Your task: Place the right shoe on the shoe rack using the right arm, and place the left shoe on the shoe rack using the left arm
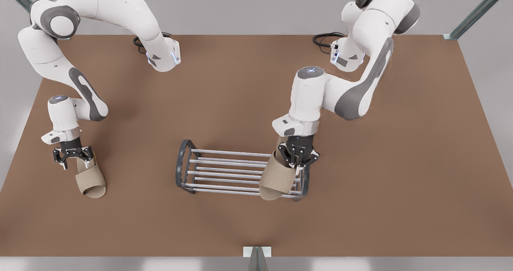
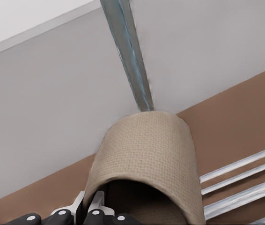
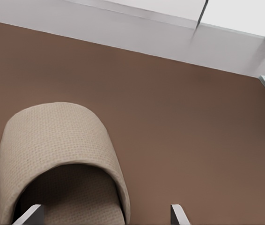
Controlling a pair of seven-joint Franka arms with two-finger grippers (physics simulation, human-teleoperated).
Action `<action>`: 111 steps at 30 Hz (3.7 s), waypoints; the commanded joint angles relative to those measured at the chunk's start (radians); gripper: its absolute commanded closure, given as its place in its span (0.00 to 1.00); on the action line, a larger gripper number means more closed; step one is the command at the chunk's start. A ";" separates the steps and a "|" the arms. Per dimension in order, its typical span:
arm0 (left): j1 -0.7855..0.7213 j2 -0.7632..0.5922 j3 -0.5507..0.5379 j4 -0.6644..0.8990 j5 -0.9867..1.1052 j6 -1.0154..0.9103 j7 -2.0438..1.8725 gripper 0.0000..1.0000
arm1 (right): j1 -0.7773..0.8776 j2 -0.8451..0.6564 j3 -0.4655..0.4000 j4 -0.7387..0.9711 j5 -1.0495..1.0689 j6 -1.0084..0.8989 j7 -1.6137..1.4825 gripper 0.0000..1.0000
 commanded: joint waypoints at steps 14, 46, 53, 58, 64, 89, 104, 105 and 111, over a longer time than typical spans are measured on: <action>-0.251 0.099 0.219 -0.069 0.206 -0.065 -0.988 0.79 | 0.029 0.066 -0.003 0.119 0.000 -0.002 -0.010 0.00; 0.275 -0.326 0.306 -0.200 -0.745 -0.576 0.374 0.00 | 0.083 0.196 -0.009 0.223 -0.003 -0.002 -0.001 0.45; 0.243 -0.274 0.303 -0.186 -0.732 -0.564 0.279 0.00 | 0.065 0.189 -0.003 0.220 -0.004 -0.002 0.002 0.74; 0.241 -0.274 0.303 -0.187 -0.731 -0.570 0.271 0.00 | 0.057 0.172 0.000 0.208 -0.004 -0.002 0.005 0.79; 0.241 -0.274 0.303 -0.189 -0.731 -0.573 0.268 0.00 | 0.029 0.155 0.036 0.186 -0.002 -0.002 0.034 0.79; 0.211 -0.306 0.288 -0.181 -0.689 -0.597 0.253 0.00 | 1.265 -0.175 0.286 1.203 0.000 -2.188 1.672 0.79; 0.226 -0.324 0.280 -0.178 -0.689 -0.619 0.253 0.00 | 1.379 -0.064 0.057 1.203 0.012 -1.865 1.838 0.79; 0.217 -0.323 0.280 -0.178 -0.688 -0.619 0.251 0.00 | 1.379 -0.058 0.057 1.200 0.013 -1.852 1.838 0.79; 0.209 -0.378 0.163 -0.164 -0.691 -0.829 0.241 0.00 | 1.376 0.011 0.048 1.139 0.012 -1.653 1.788 0.79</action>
